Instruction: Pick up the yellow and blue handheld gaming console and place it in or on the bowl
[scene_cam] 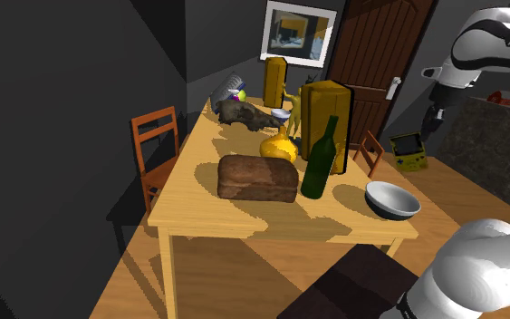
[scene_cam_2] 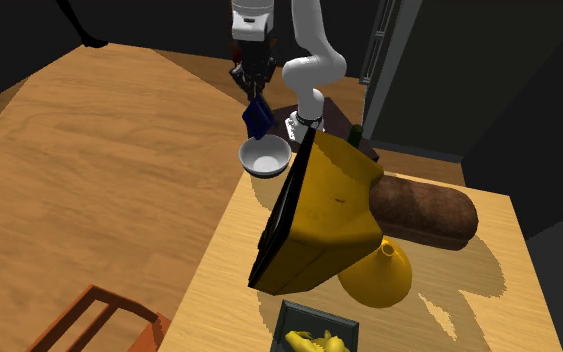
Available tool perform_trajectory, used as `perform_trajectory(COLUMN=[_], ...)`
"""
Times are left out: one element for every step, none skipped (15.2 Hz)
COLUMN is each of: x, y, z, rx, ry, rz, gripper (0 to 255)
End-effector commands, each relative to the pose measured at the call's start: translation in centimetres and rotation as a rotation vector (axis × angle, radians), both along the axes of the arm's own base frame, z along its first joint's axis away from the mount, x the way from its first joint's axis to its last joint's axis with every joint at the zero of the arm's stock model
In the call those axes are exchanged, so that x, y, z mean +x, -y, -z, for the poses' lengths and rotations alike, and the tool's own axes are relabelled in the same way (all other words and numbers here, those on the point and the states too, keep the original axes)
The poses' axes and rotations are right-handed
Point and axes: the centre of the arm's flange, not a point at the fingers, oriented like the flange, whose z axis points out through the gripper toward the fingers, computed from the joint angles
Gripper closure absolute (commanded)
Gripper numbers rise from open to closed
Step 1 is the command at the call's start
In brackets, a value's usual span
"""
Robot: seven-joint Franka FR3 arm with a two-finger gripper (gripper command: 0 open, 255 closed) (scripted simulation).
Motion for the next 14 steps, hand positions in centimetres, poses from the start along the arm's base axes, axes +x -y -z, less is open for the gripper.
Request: perform_trajectory(x=[-2.4, -3.6, -3.9, -3.9, -3.9, -3.9, -3.9, -3.9, -3.9, -3.9, -3.9, -3.9, -3.9, -3.9], y=[0.6, 1.0, 1.1, 1.1, 1.1, 1.1, 1.1, 1.1, 1.1, 1.1, 1.1, 1.1, 1.1, 1.1], z=[-0.8, -1.2, -1.3, -0.8, -0.2, 0.3, 0.8, 1.3, 1.9, 2.4, 2.9, 3.5, 4.0, 4.5], rx=[0.000, 0.000, 0.000, 0.000, 0.000, 0.000, 0.000, 0.000, 0.000, 0.000, 0.000, 0.000, 0.000, 0.000], ry=[-0.001, -0.001, -0.001, -0.001, -0.001, -0.001, -0.001, -0.001, -0.001, -0.001, -0.001, -0.001, -0.001, -0.001], rz=[-0.001, -0.001, -0.001, -0.001, -0.001, -0.001, -0.001, -0.001, -0.001, -0.001, -0.001, -0.001, -0.001, -0.001], gripper=[255, 255, 255, 255, 255, 255, 255, 255, 255, 255, 255, 255, 255, 255])
